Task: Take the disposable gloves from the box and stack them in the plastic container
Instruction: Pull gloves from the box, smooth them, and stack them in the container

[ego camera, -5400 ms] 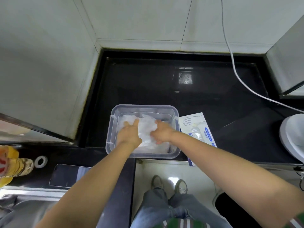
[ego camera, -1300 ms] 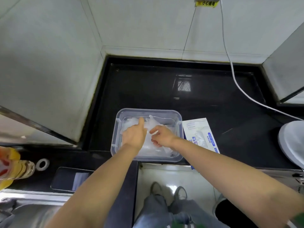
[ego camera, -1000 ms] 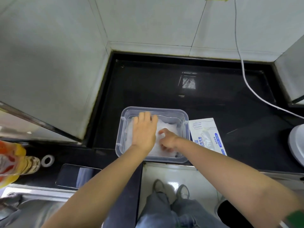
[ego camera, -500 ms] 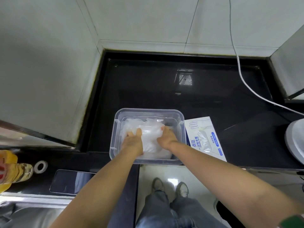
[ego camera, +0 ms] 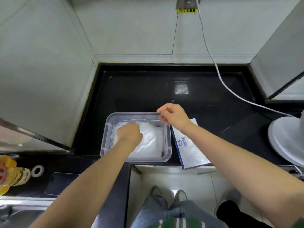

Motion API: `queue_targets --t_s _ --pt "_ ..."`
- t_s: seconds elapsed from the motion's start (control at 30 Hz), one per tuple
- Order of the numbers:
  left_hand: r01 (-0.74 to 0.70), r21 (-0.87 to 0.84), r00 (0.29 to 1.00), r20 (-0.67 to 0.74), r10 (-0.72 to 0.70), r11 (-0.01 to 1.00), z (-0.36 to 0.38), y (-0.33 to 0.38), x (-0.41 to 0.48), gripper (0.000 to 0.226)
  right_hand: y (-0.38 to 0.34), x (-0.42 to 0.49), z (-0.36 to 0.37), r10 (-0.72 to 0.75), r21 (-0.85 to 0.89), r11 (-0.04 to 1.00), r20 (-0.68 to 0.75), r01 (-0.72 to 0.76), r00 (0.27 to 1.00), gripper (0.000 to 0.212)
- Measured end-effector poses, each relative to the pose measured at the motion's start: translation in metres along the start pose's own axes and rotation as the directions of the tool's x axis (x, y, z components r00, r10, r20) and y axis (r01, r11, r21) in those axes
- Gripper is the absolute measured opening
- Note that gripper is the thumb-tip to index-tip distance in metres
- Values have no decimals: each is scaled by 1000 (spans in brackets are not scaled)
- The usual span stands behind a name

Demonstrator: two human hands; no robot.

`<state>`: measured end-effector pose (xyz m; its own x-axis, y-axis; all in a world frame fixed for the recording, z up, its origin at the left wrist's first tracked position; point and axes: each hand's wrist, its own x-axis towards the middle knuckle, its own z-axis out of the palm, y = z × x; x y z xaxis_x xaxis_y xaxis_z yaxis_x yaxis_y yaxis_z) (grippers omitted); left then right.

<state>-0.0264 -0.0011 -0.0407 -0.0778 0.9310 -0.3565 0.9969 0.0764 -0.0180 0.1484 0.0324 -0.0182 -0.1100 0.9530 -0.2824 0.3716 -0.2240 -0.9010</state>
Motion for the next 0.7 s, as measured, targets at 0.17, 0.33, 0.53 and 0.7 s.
queue_targets --t_s 0.17,0.33,0.53,0.7 --pt "-177 -169 971 -189 145 970 -24 56 -18 20 62 -18 -50 153 -420 888 -115 -188 981 20" --pt "-402 -427 915 -153 374 810 -13 116 -43 11 107 -53 -60 112 -763 640 -30 -95 993 32" --pt "-272 -447 925 122 360 852 48 147 -58 39 124 -56 -51 58 -780 615 -96 -111 994 20" --pt "-191 -445 936 185 298 875 67 144 -59 74 123 -56 -51 95 -645 751 -105 -141 990 21"
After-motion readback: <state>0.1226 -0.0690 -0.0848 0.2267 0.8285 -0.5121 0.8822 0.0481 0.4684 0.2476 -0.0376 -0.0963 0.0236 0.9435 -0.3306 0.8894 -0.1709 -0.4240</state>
